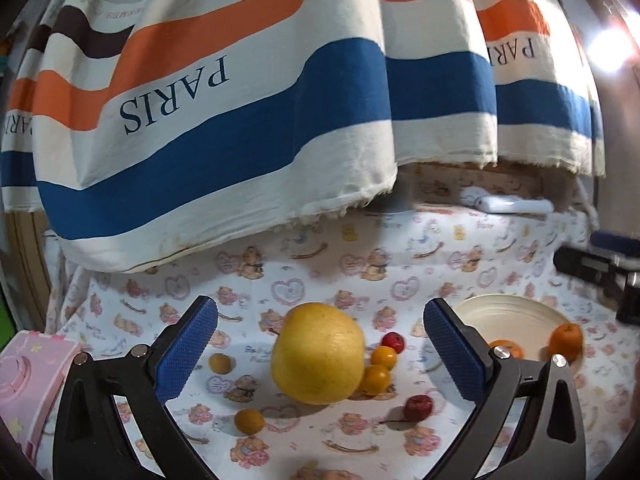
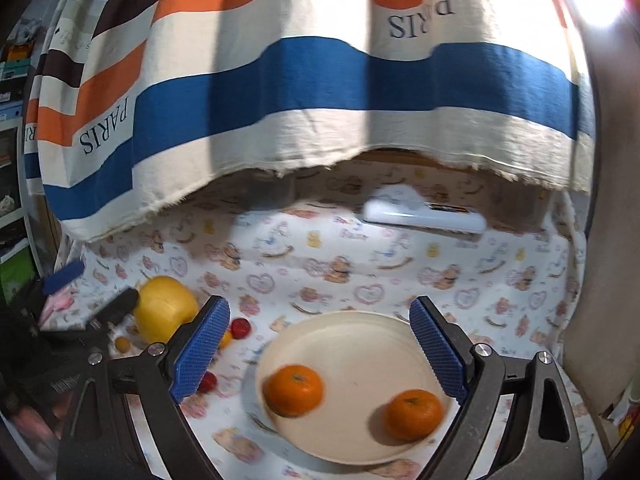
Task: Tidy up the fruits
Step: 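Withdraw both open tools up from the plate, then grasp and lift the small red apple with the right tool while the left tool moves to the yellow pear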
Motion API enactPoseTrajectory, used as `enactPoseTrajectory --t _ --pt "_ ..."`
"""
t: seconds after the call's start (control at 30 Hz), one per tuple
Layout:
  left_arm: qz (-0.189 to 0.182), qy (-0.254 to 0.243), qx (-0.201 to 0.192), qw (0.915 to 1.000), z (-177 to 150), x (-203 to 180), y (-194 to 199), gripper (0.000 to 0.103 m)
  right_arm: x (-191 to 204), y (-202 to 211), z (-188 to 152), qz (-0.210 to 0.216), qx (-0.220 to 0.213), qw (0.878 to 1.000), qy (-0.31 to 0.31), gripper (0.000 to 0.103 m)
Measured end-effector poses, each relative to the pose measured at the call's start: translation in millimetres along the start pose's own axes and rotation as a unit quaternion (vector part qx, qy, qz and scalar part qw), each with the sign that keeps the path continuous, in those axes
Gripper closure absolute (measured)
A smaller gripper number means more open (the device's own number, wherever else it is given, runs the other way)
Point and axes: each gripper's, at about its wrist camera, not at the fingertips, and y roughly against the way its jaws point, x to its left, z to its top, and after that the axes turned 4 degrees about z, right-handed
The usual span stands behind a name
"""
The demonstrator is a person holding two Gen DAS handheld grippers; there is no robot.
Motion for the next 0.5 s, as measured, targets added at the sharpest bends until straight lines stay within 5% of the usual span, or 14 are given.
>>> enactPoseTrajectory --t 0.33,0.5 --pt "0.021 0.013 0.038 0.999 -3 12 -21 0.001 13 -33 6 0.004 0.002 0.998 -0.067 0.01" --pt "0.02 0.049 0.073 0.9959 -5 29 -34 0.001 30 -56 -16 0.017 0.034 0.999 -0.022 0.01"
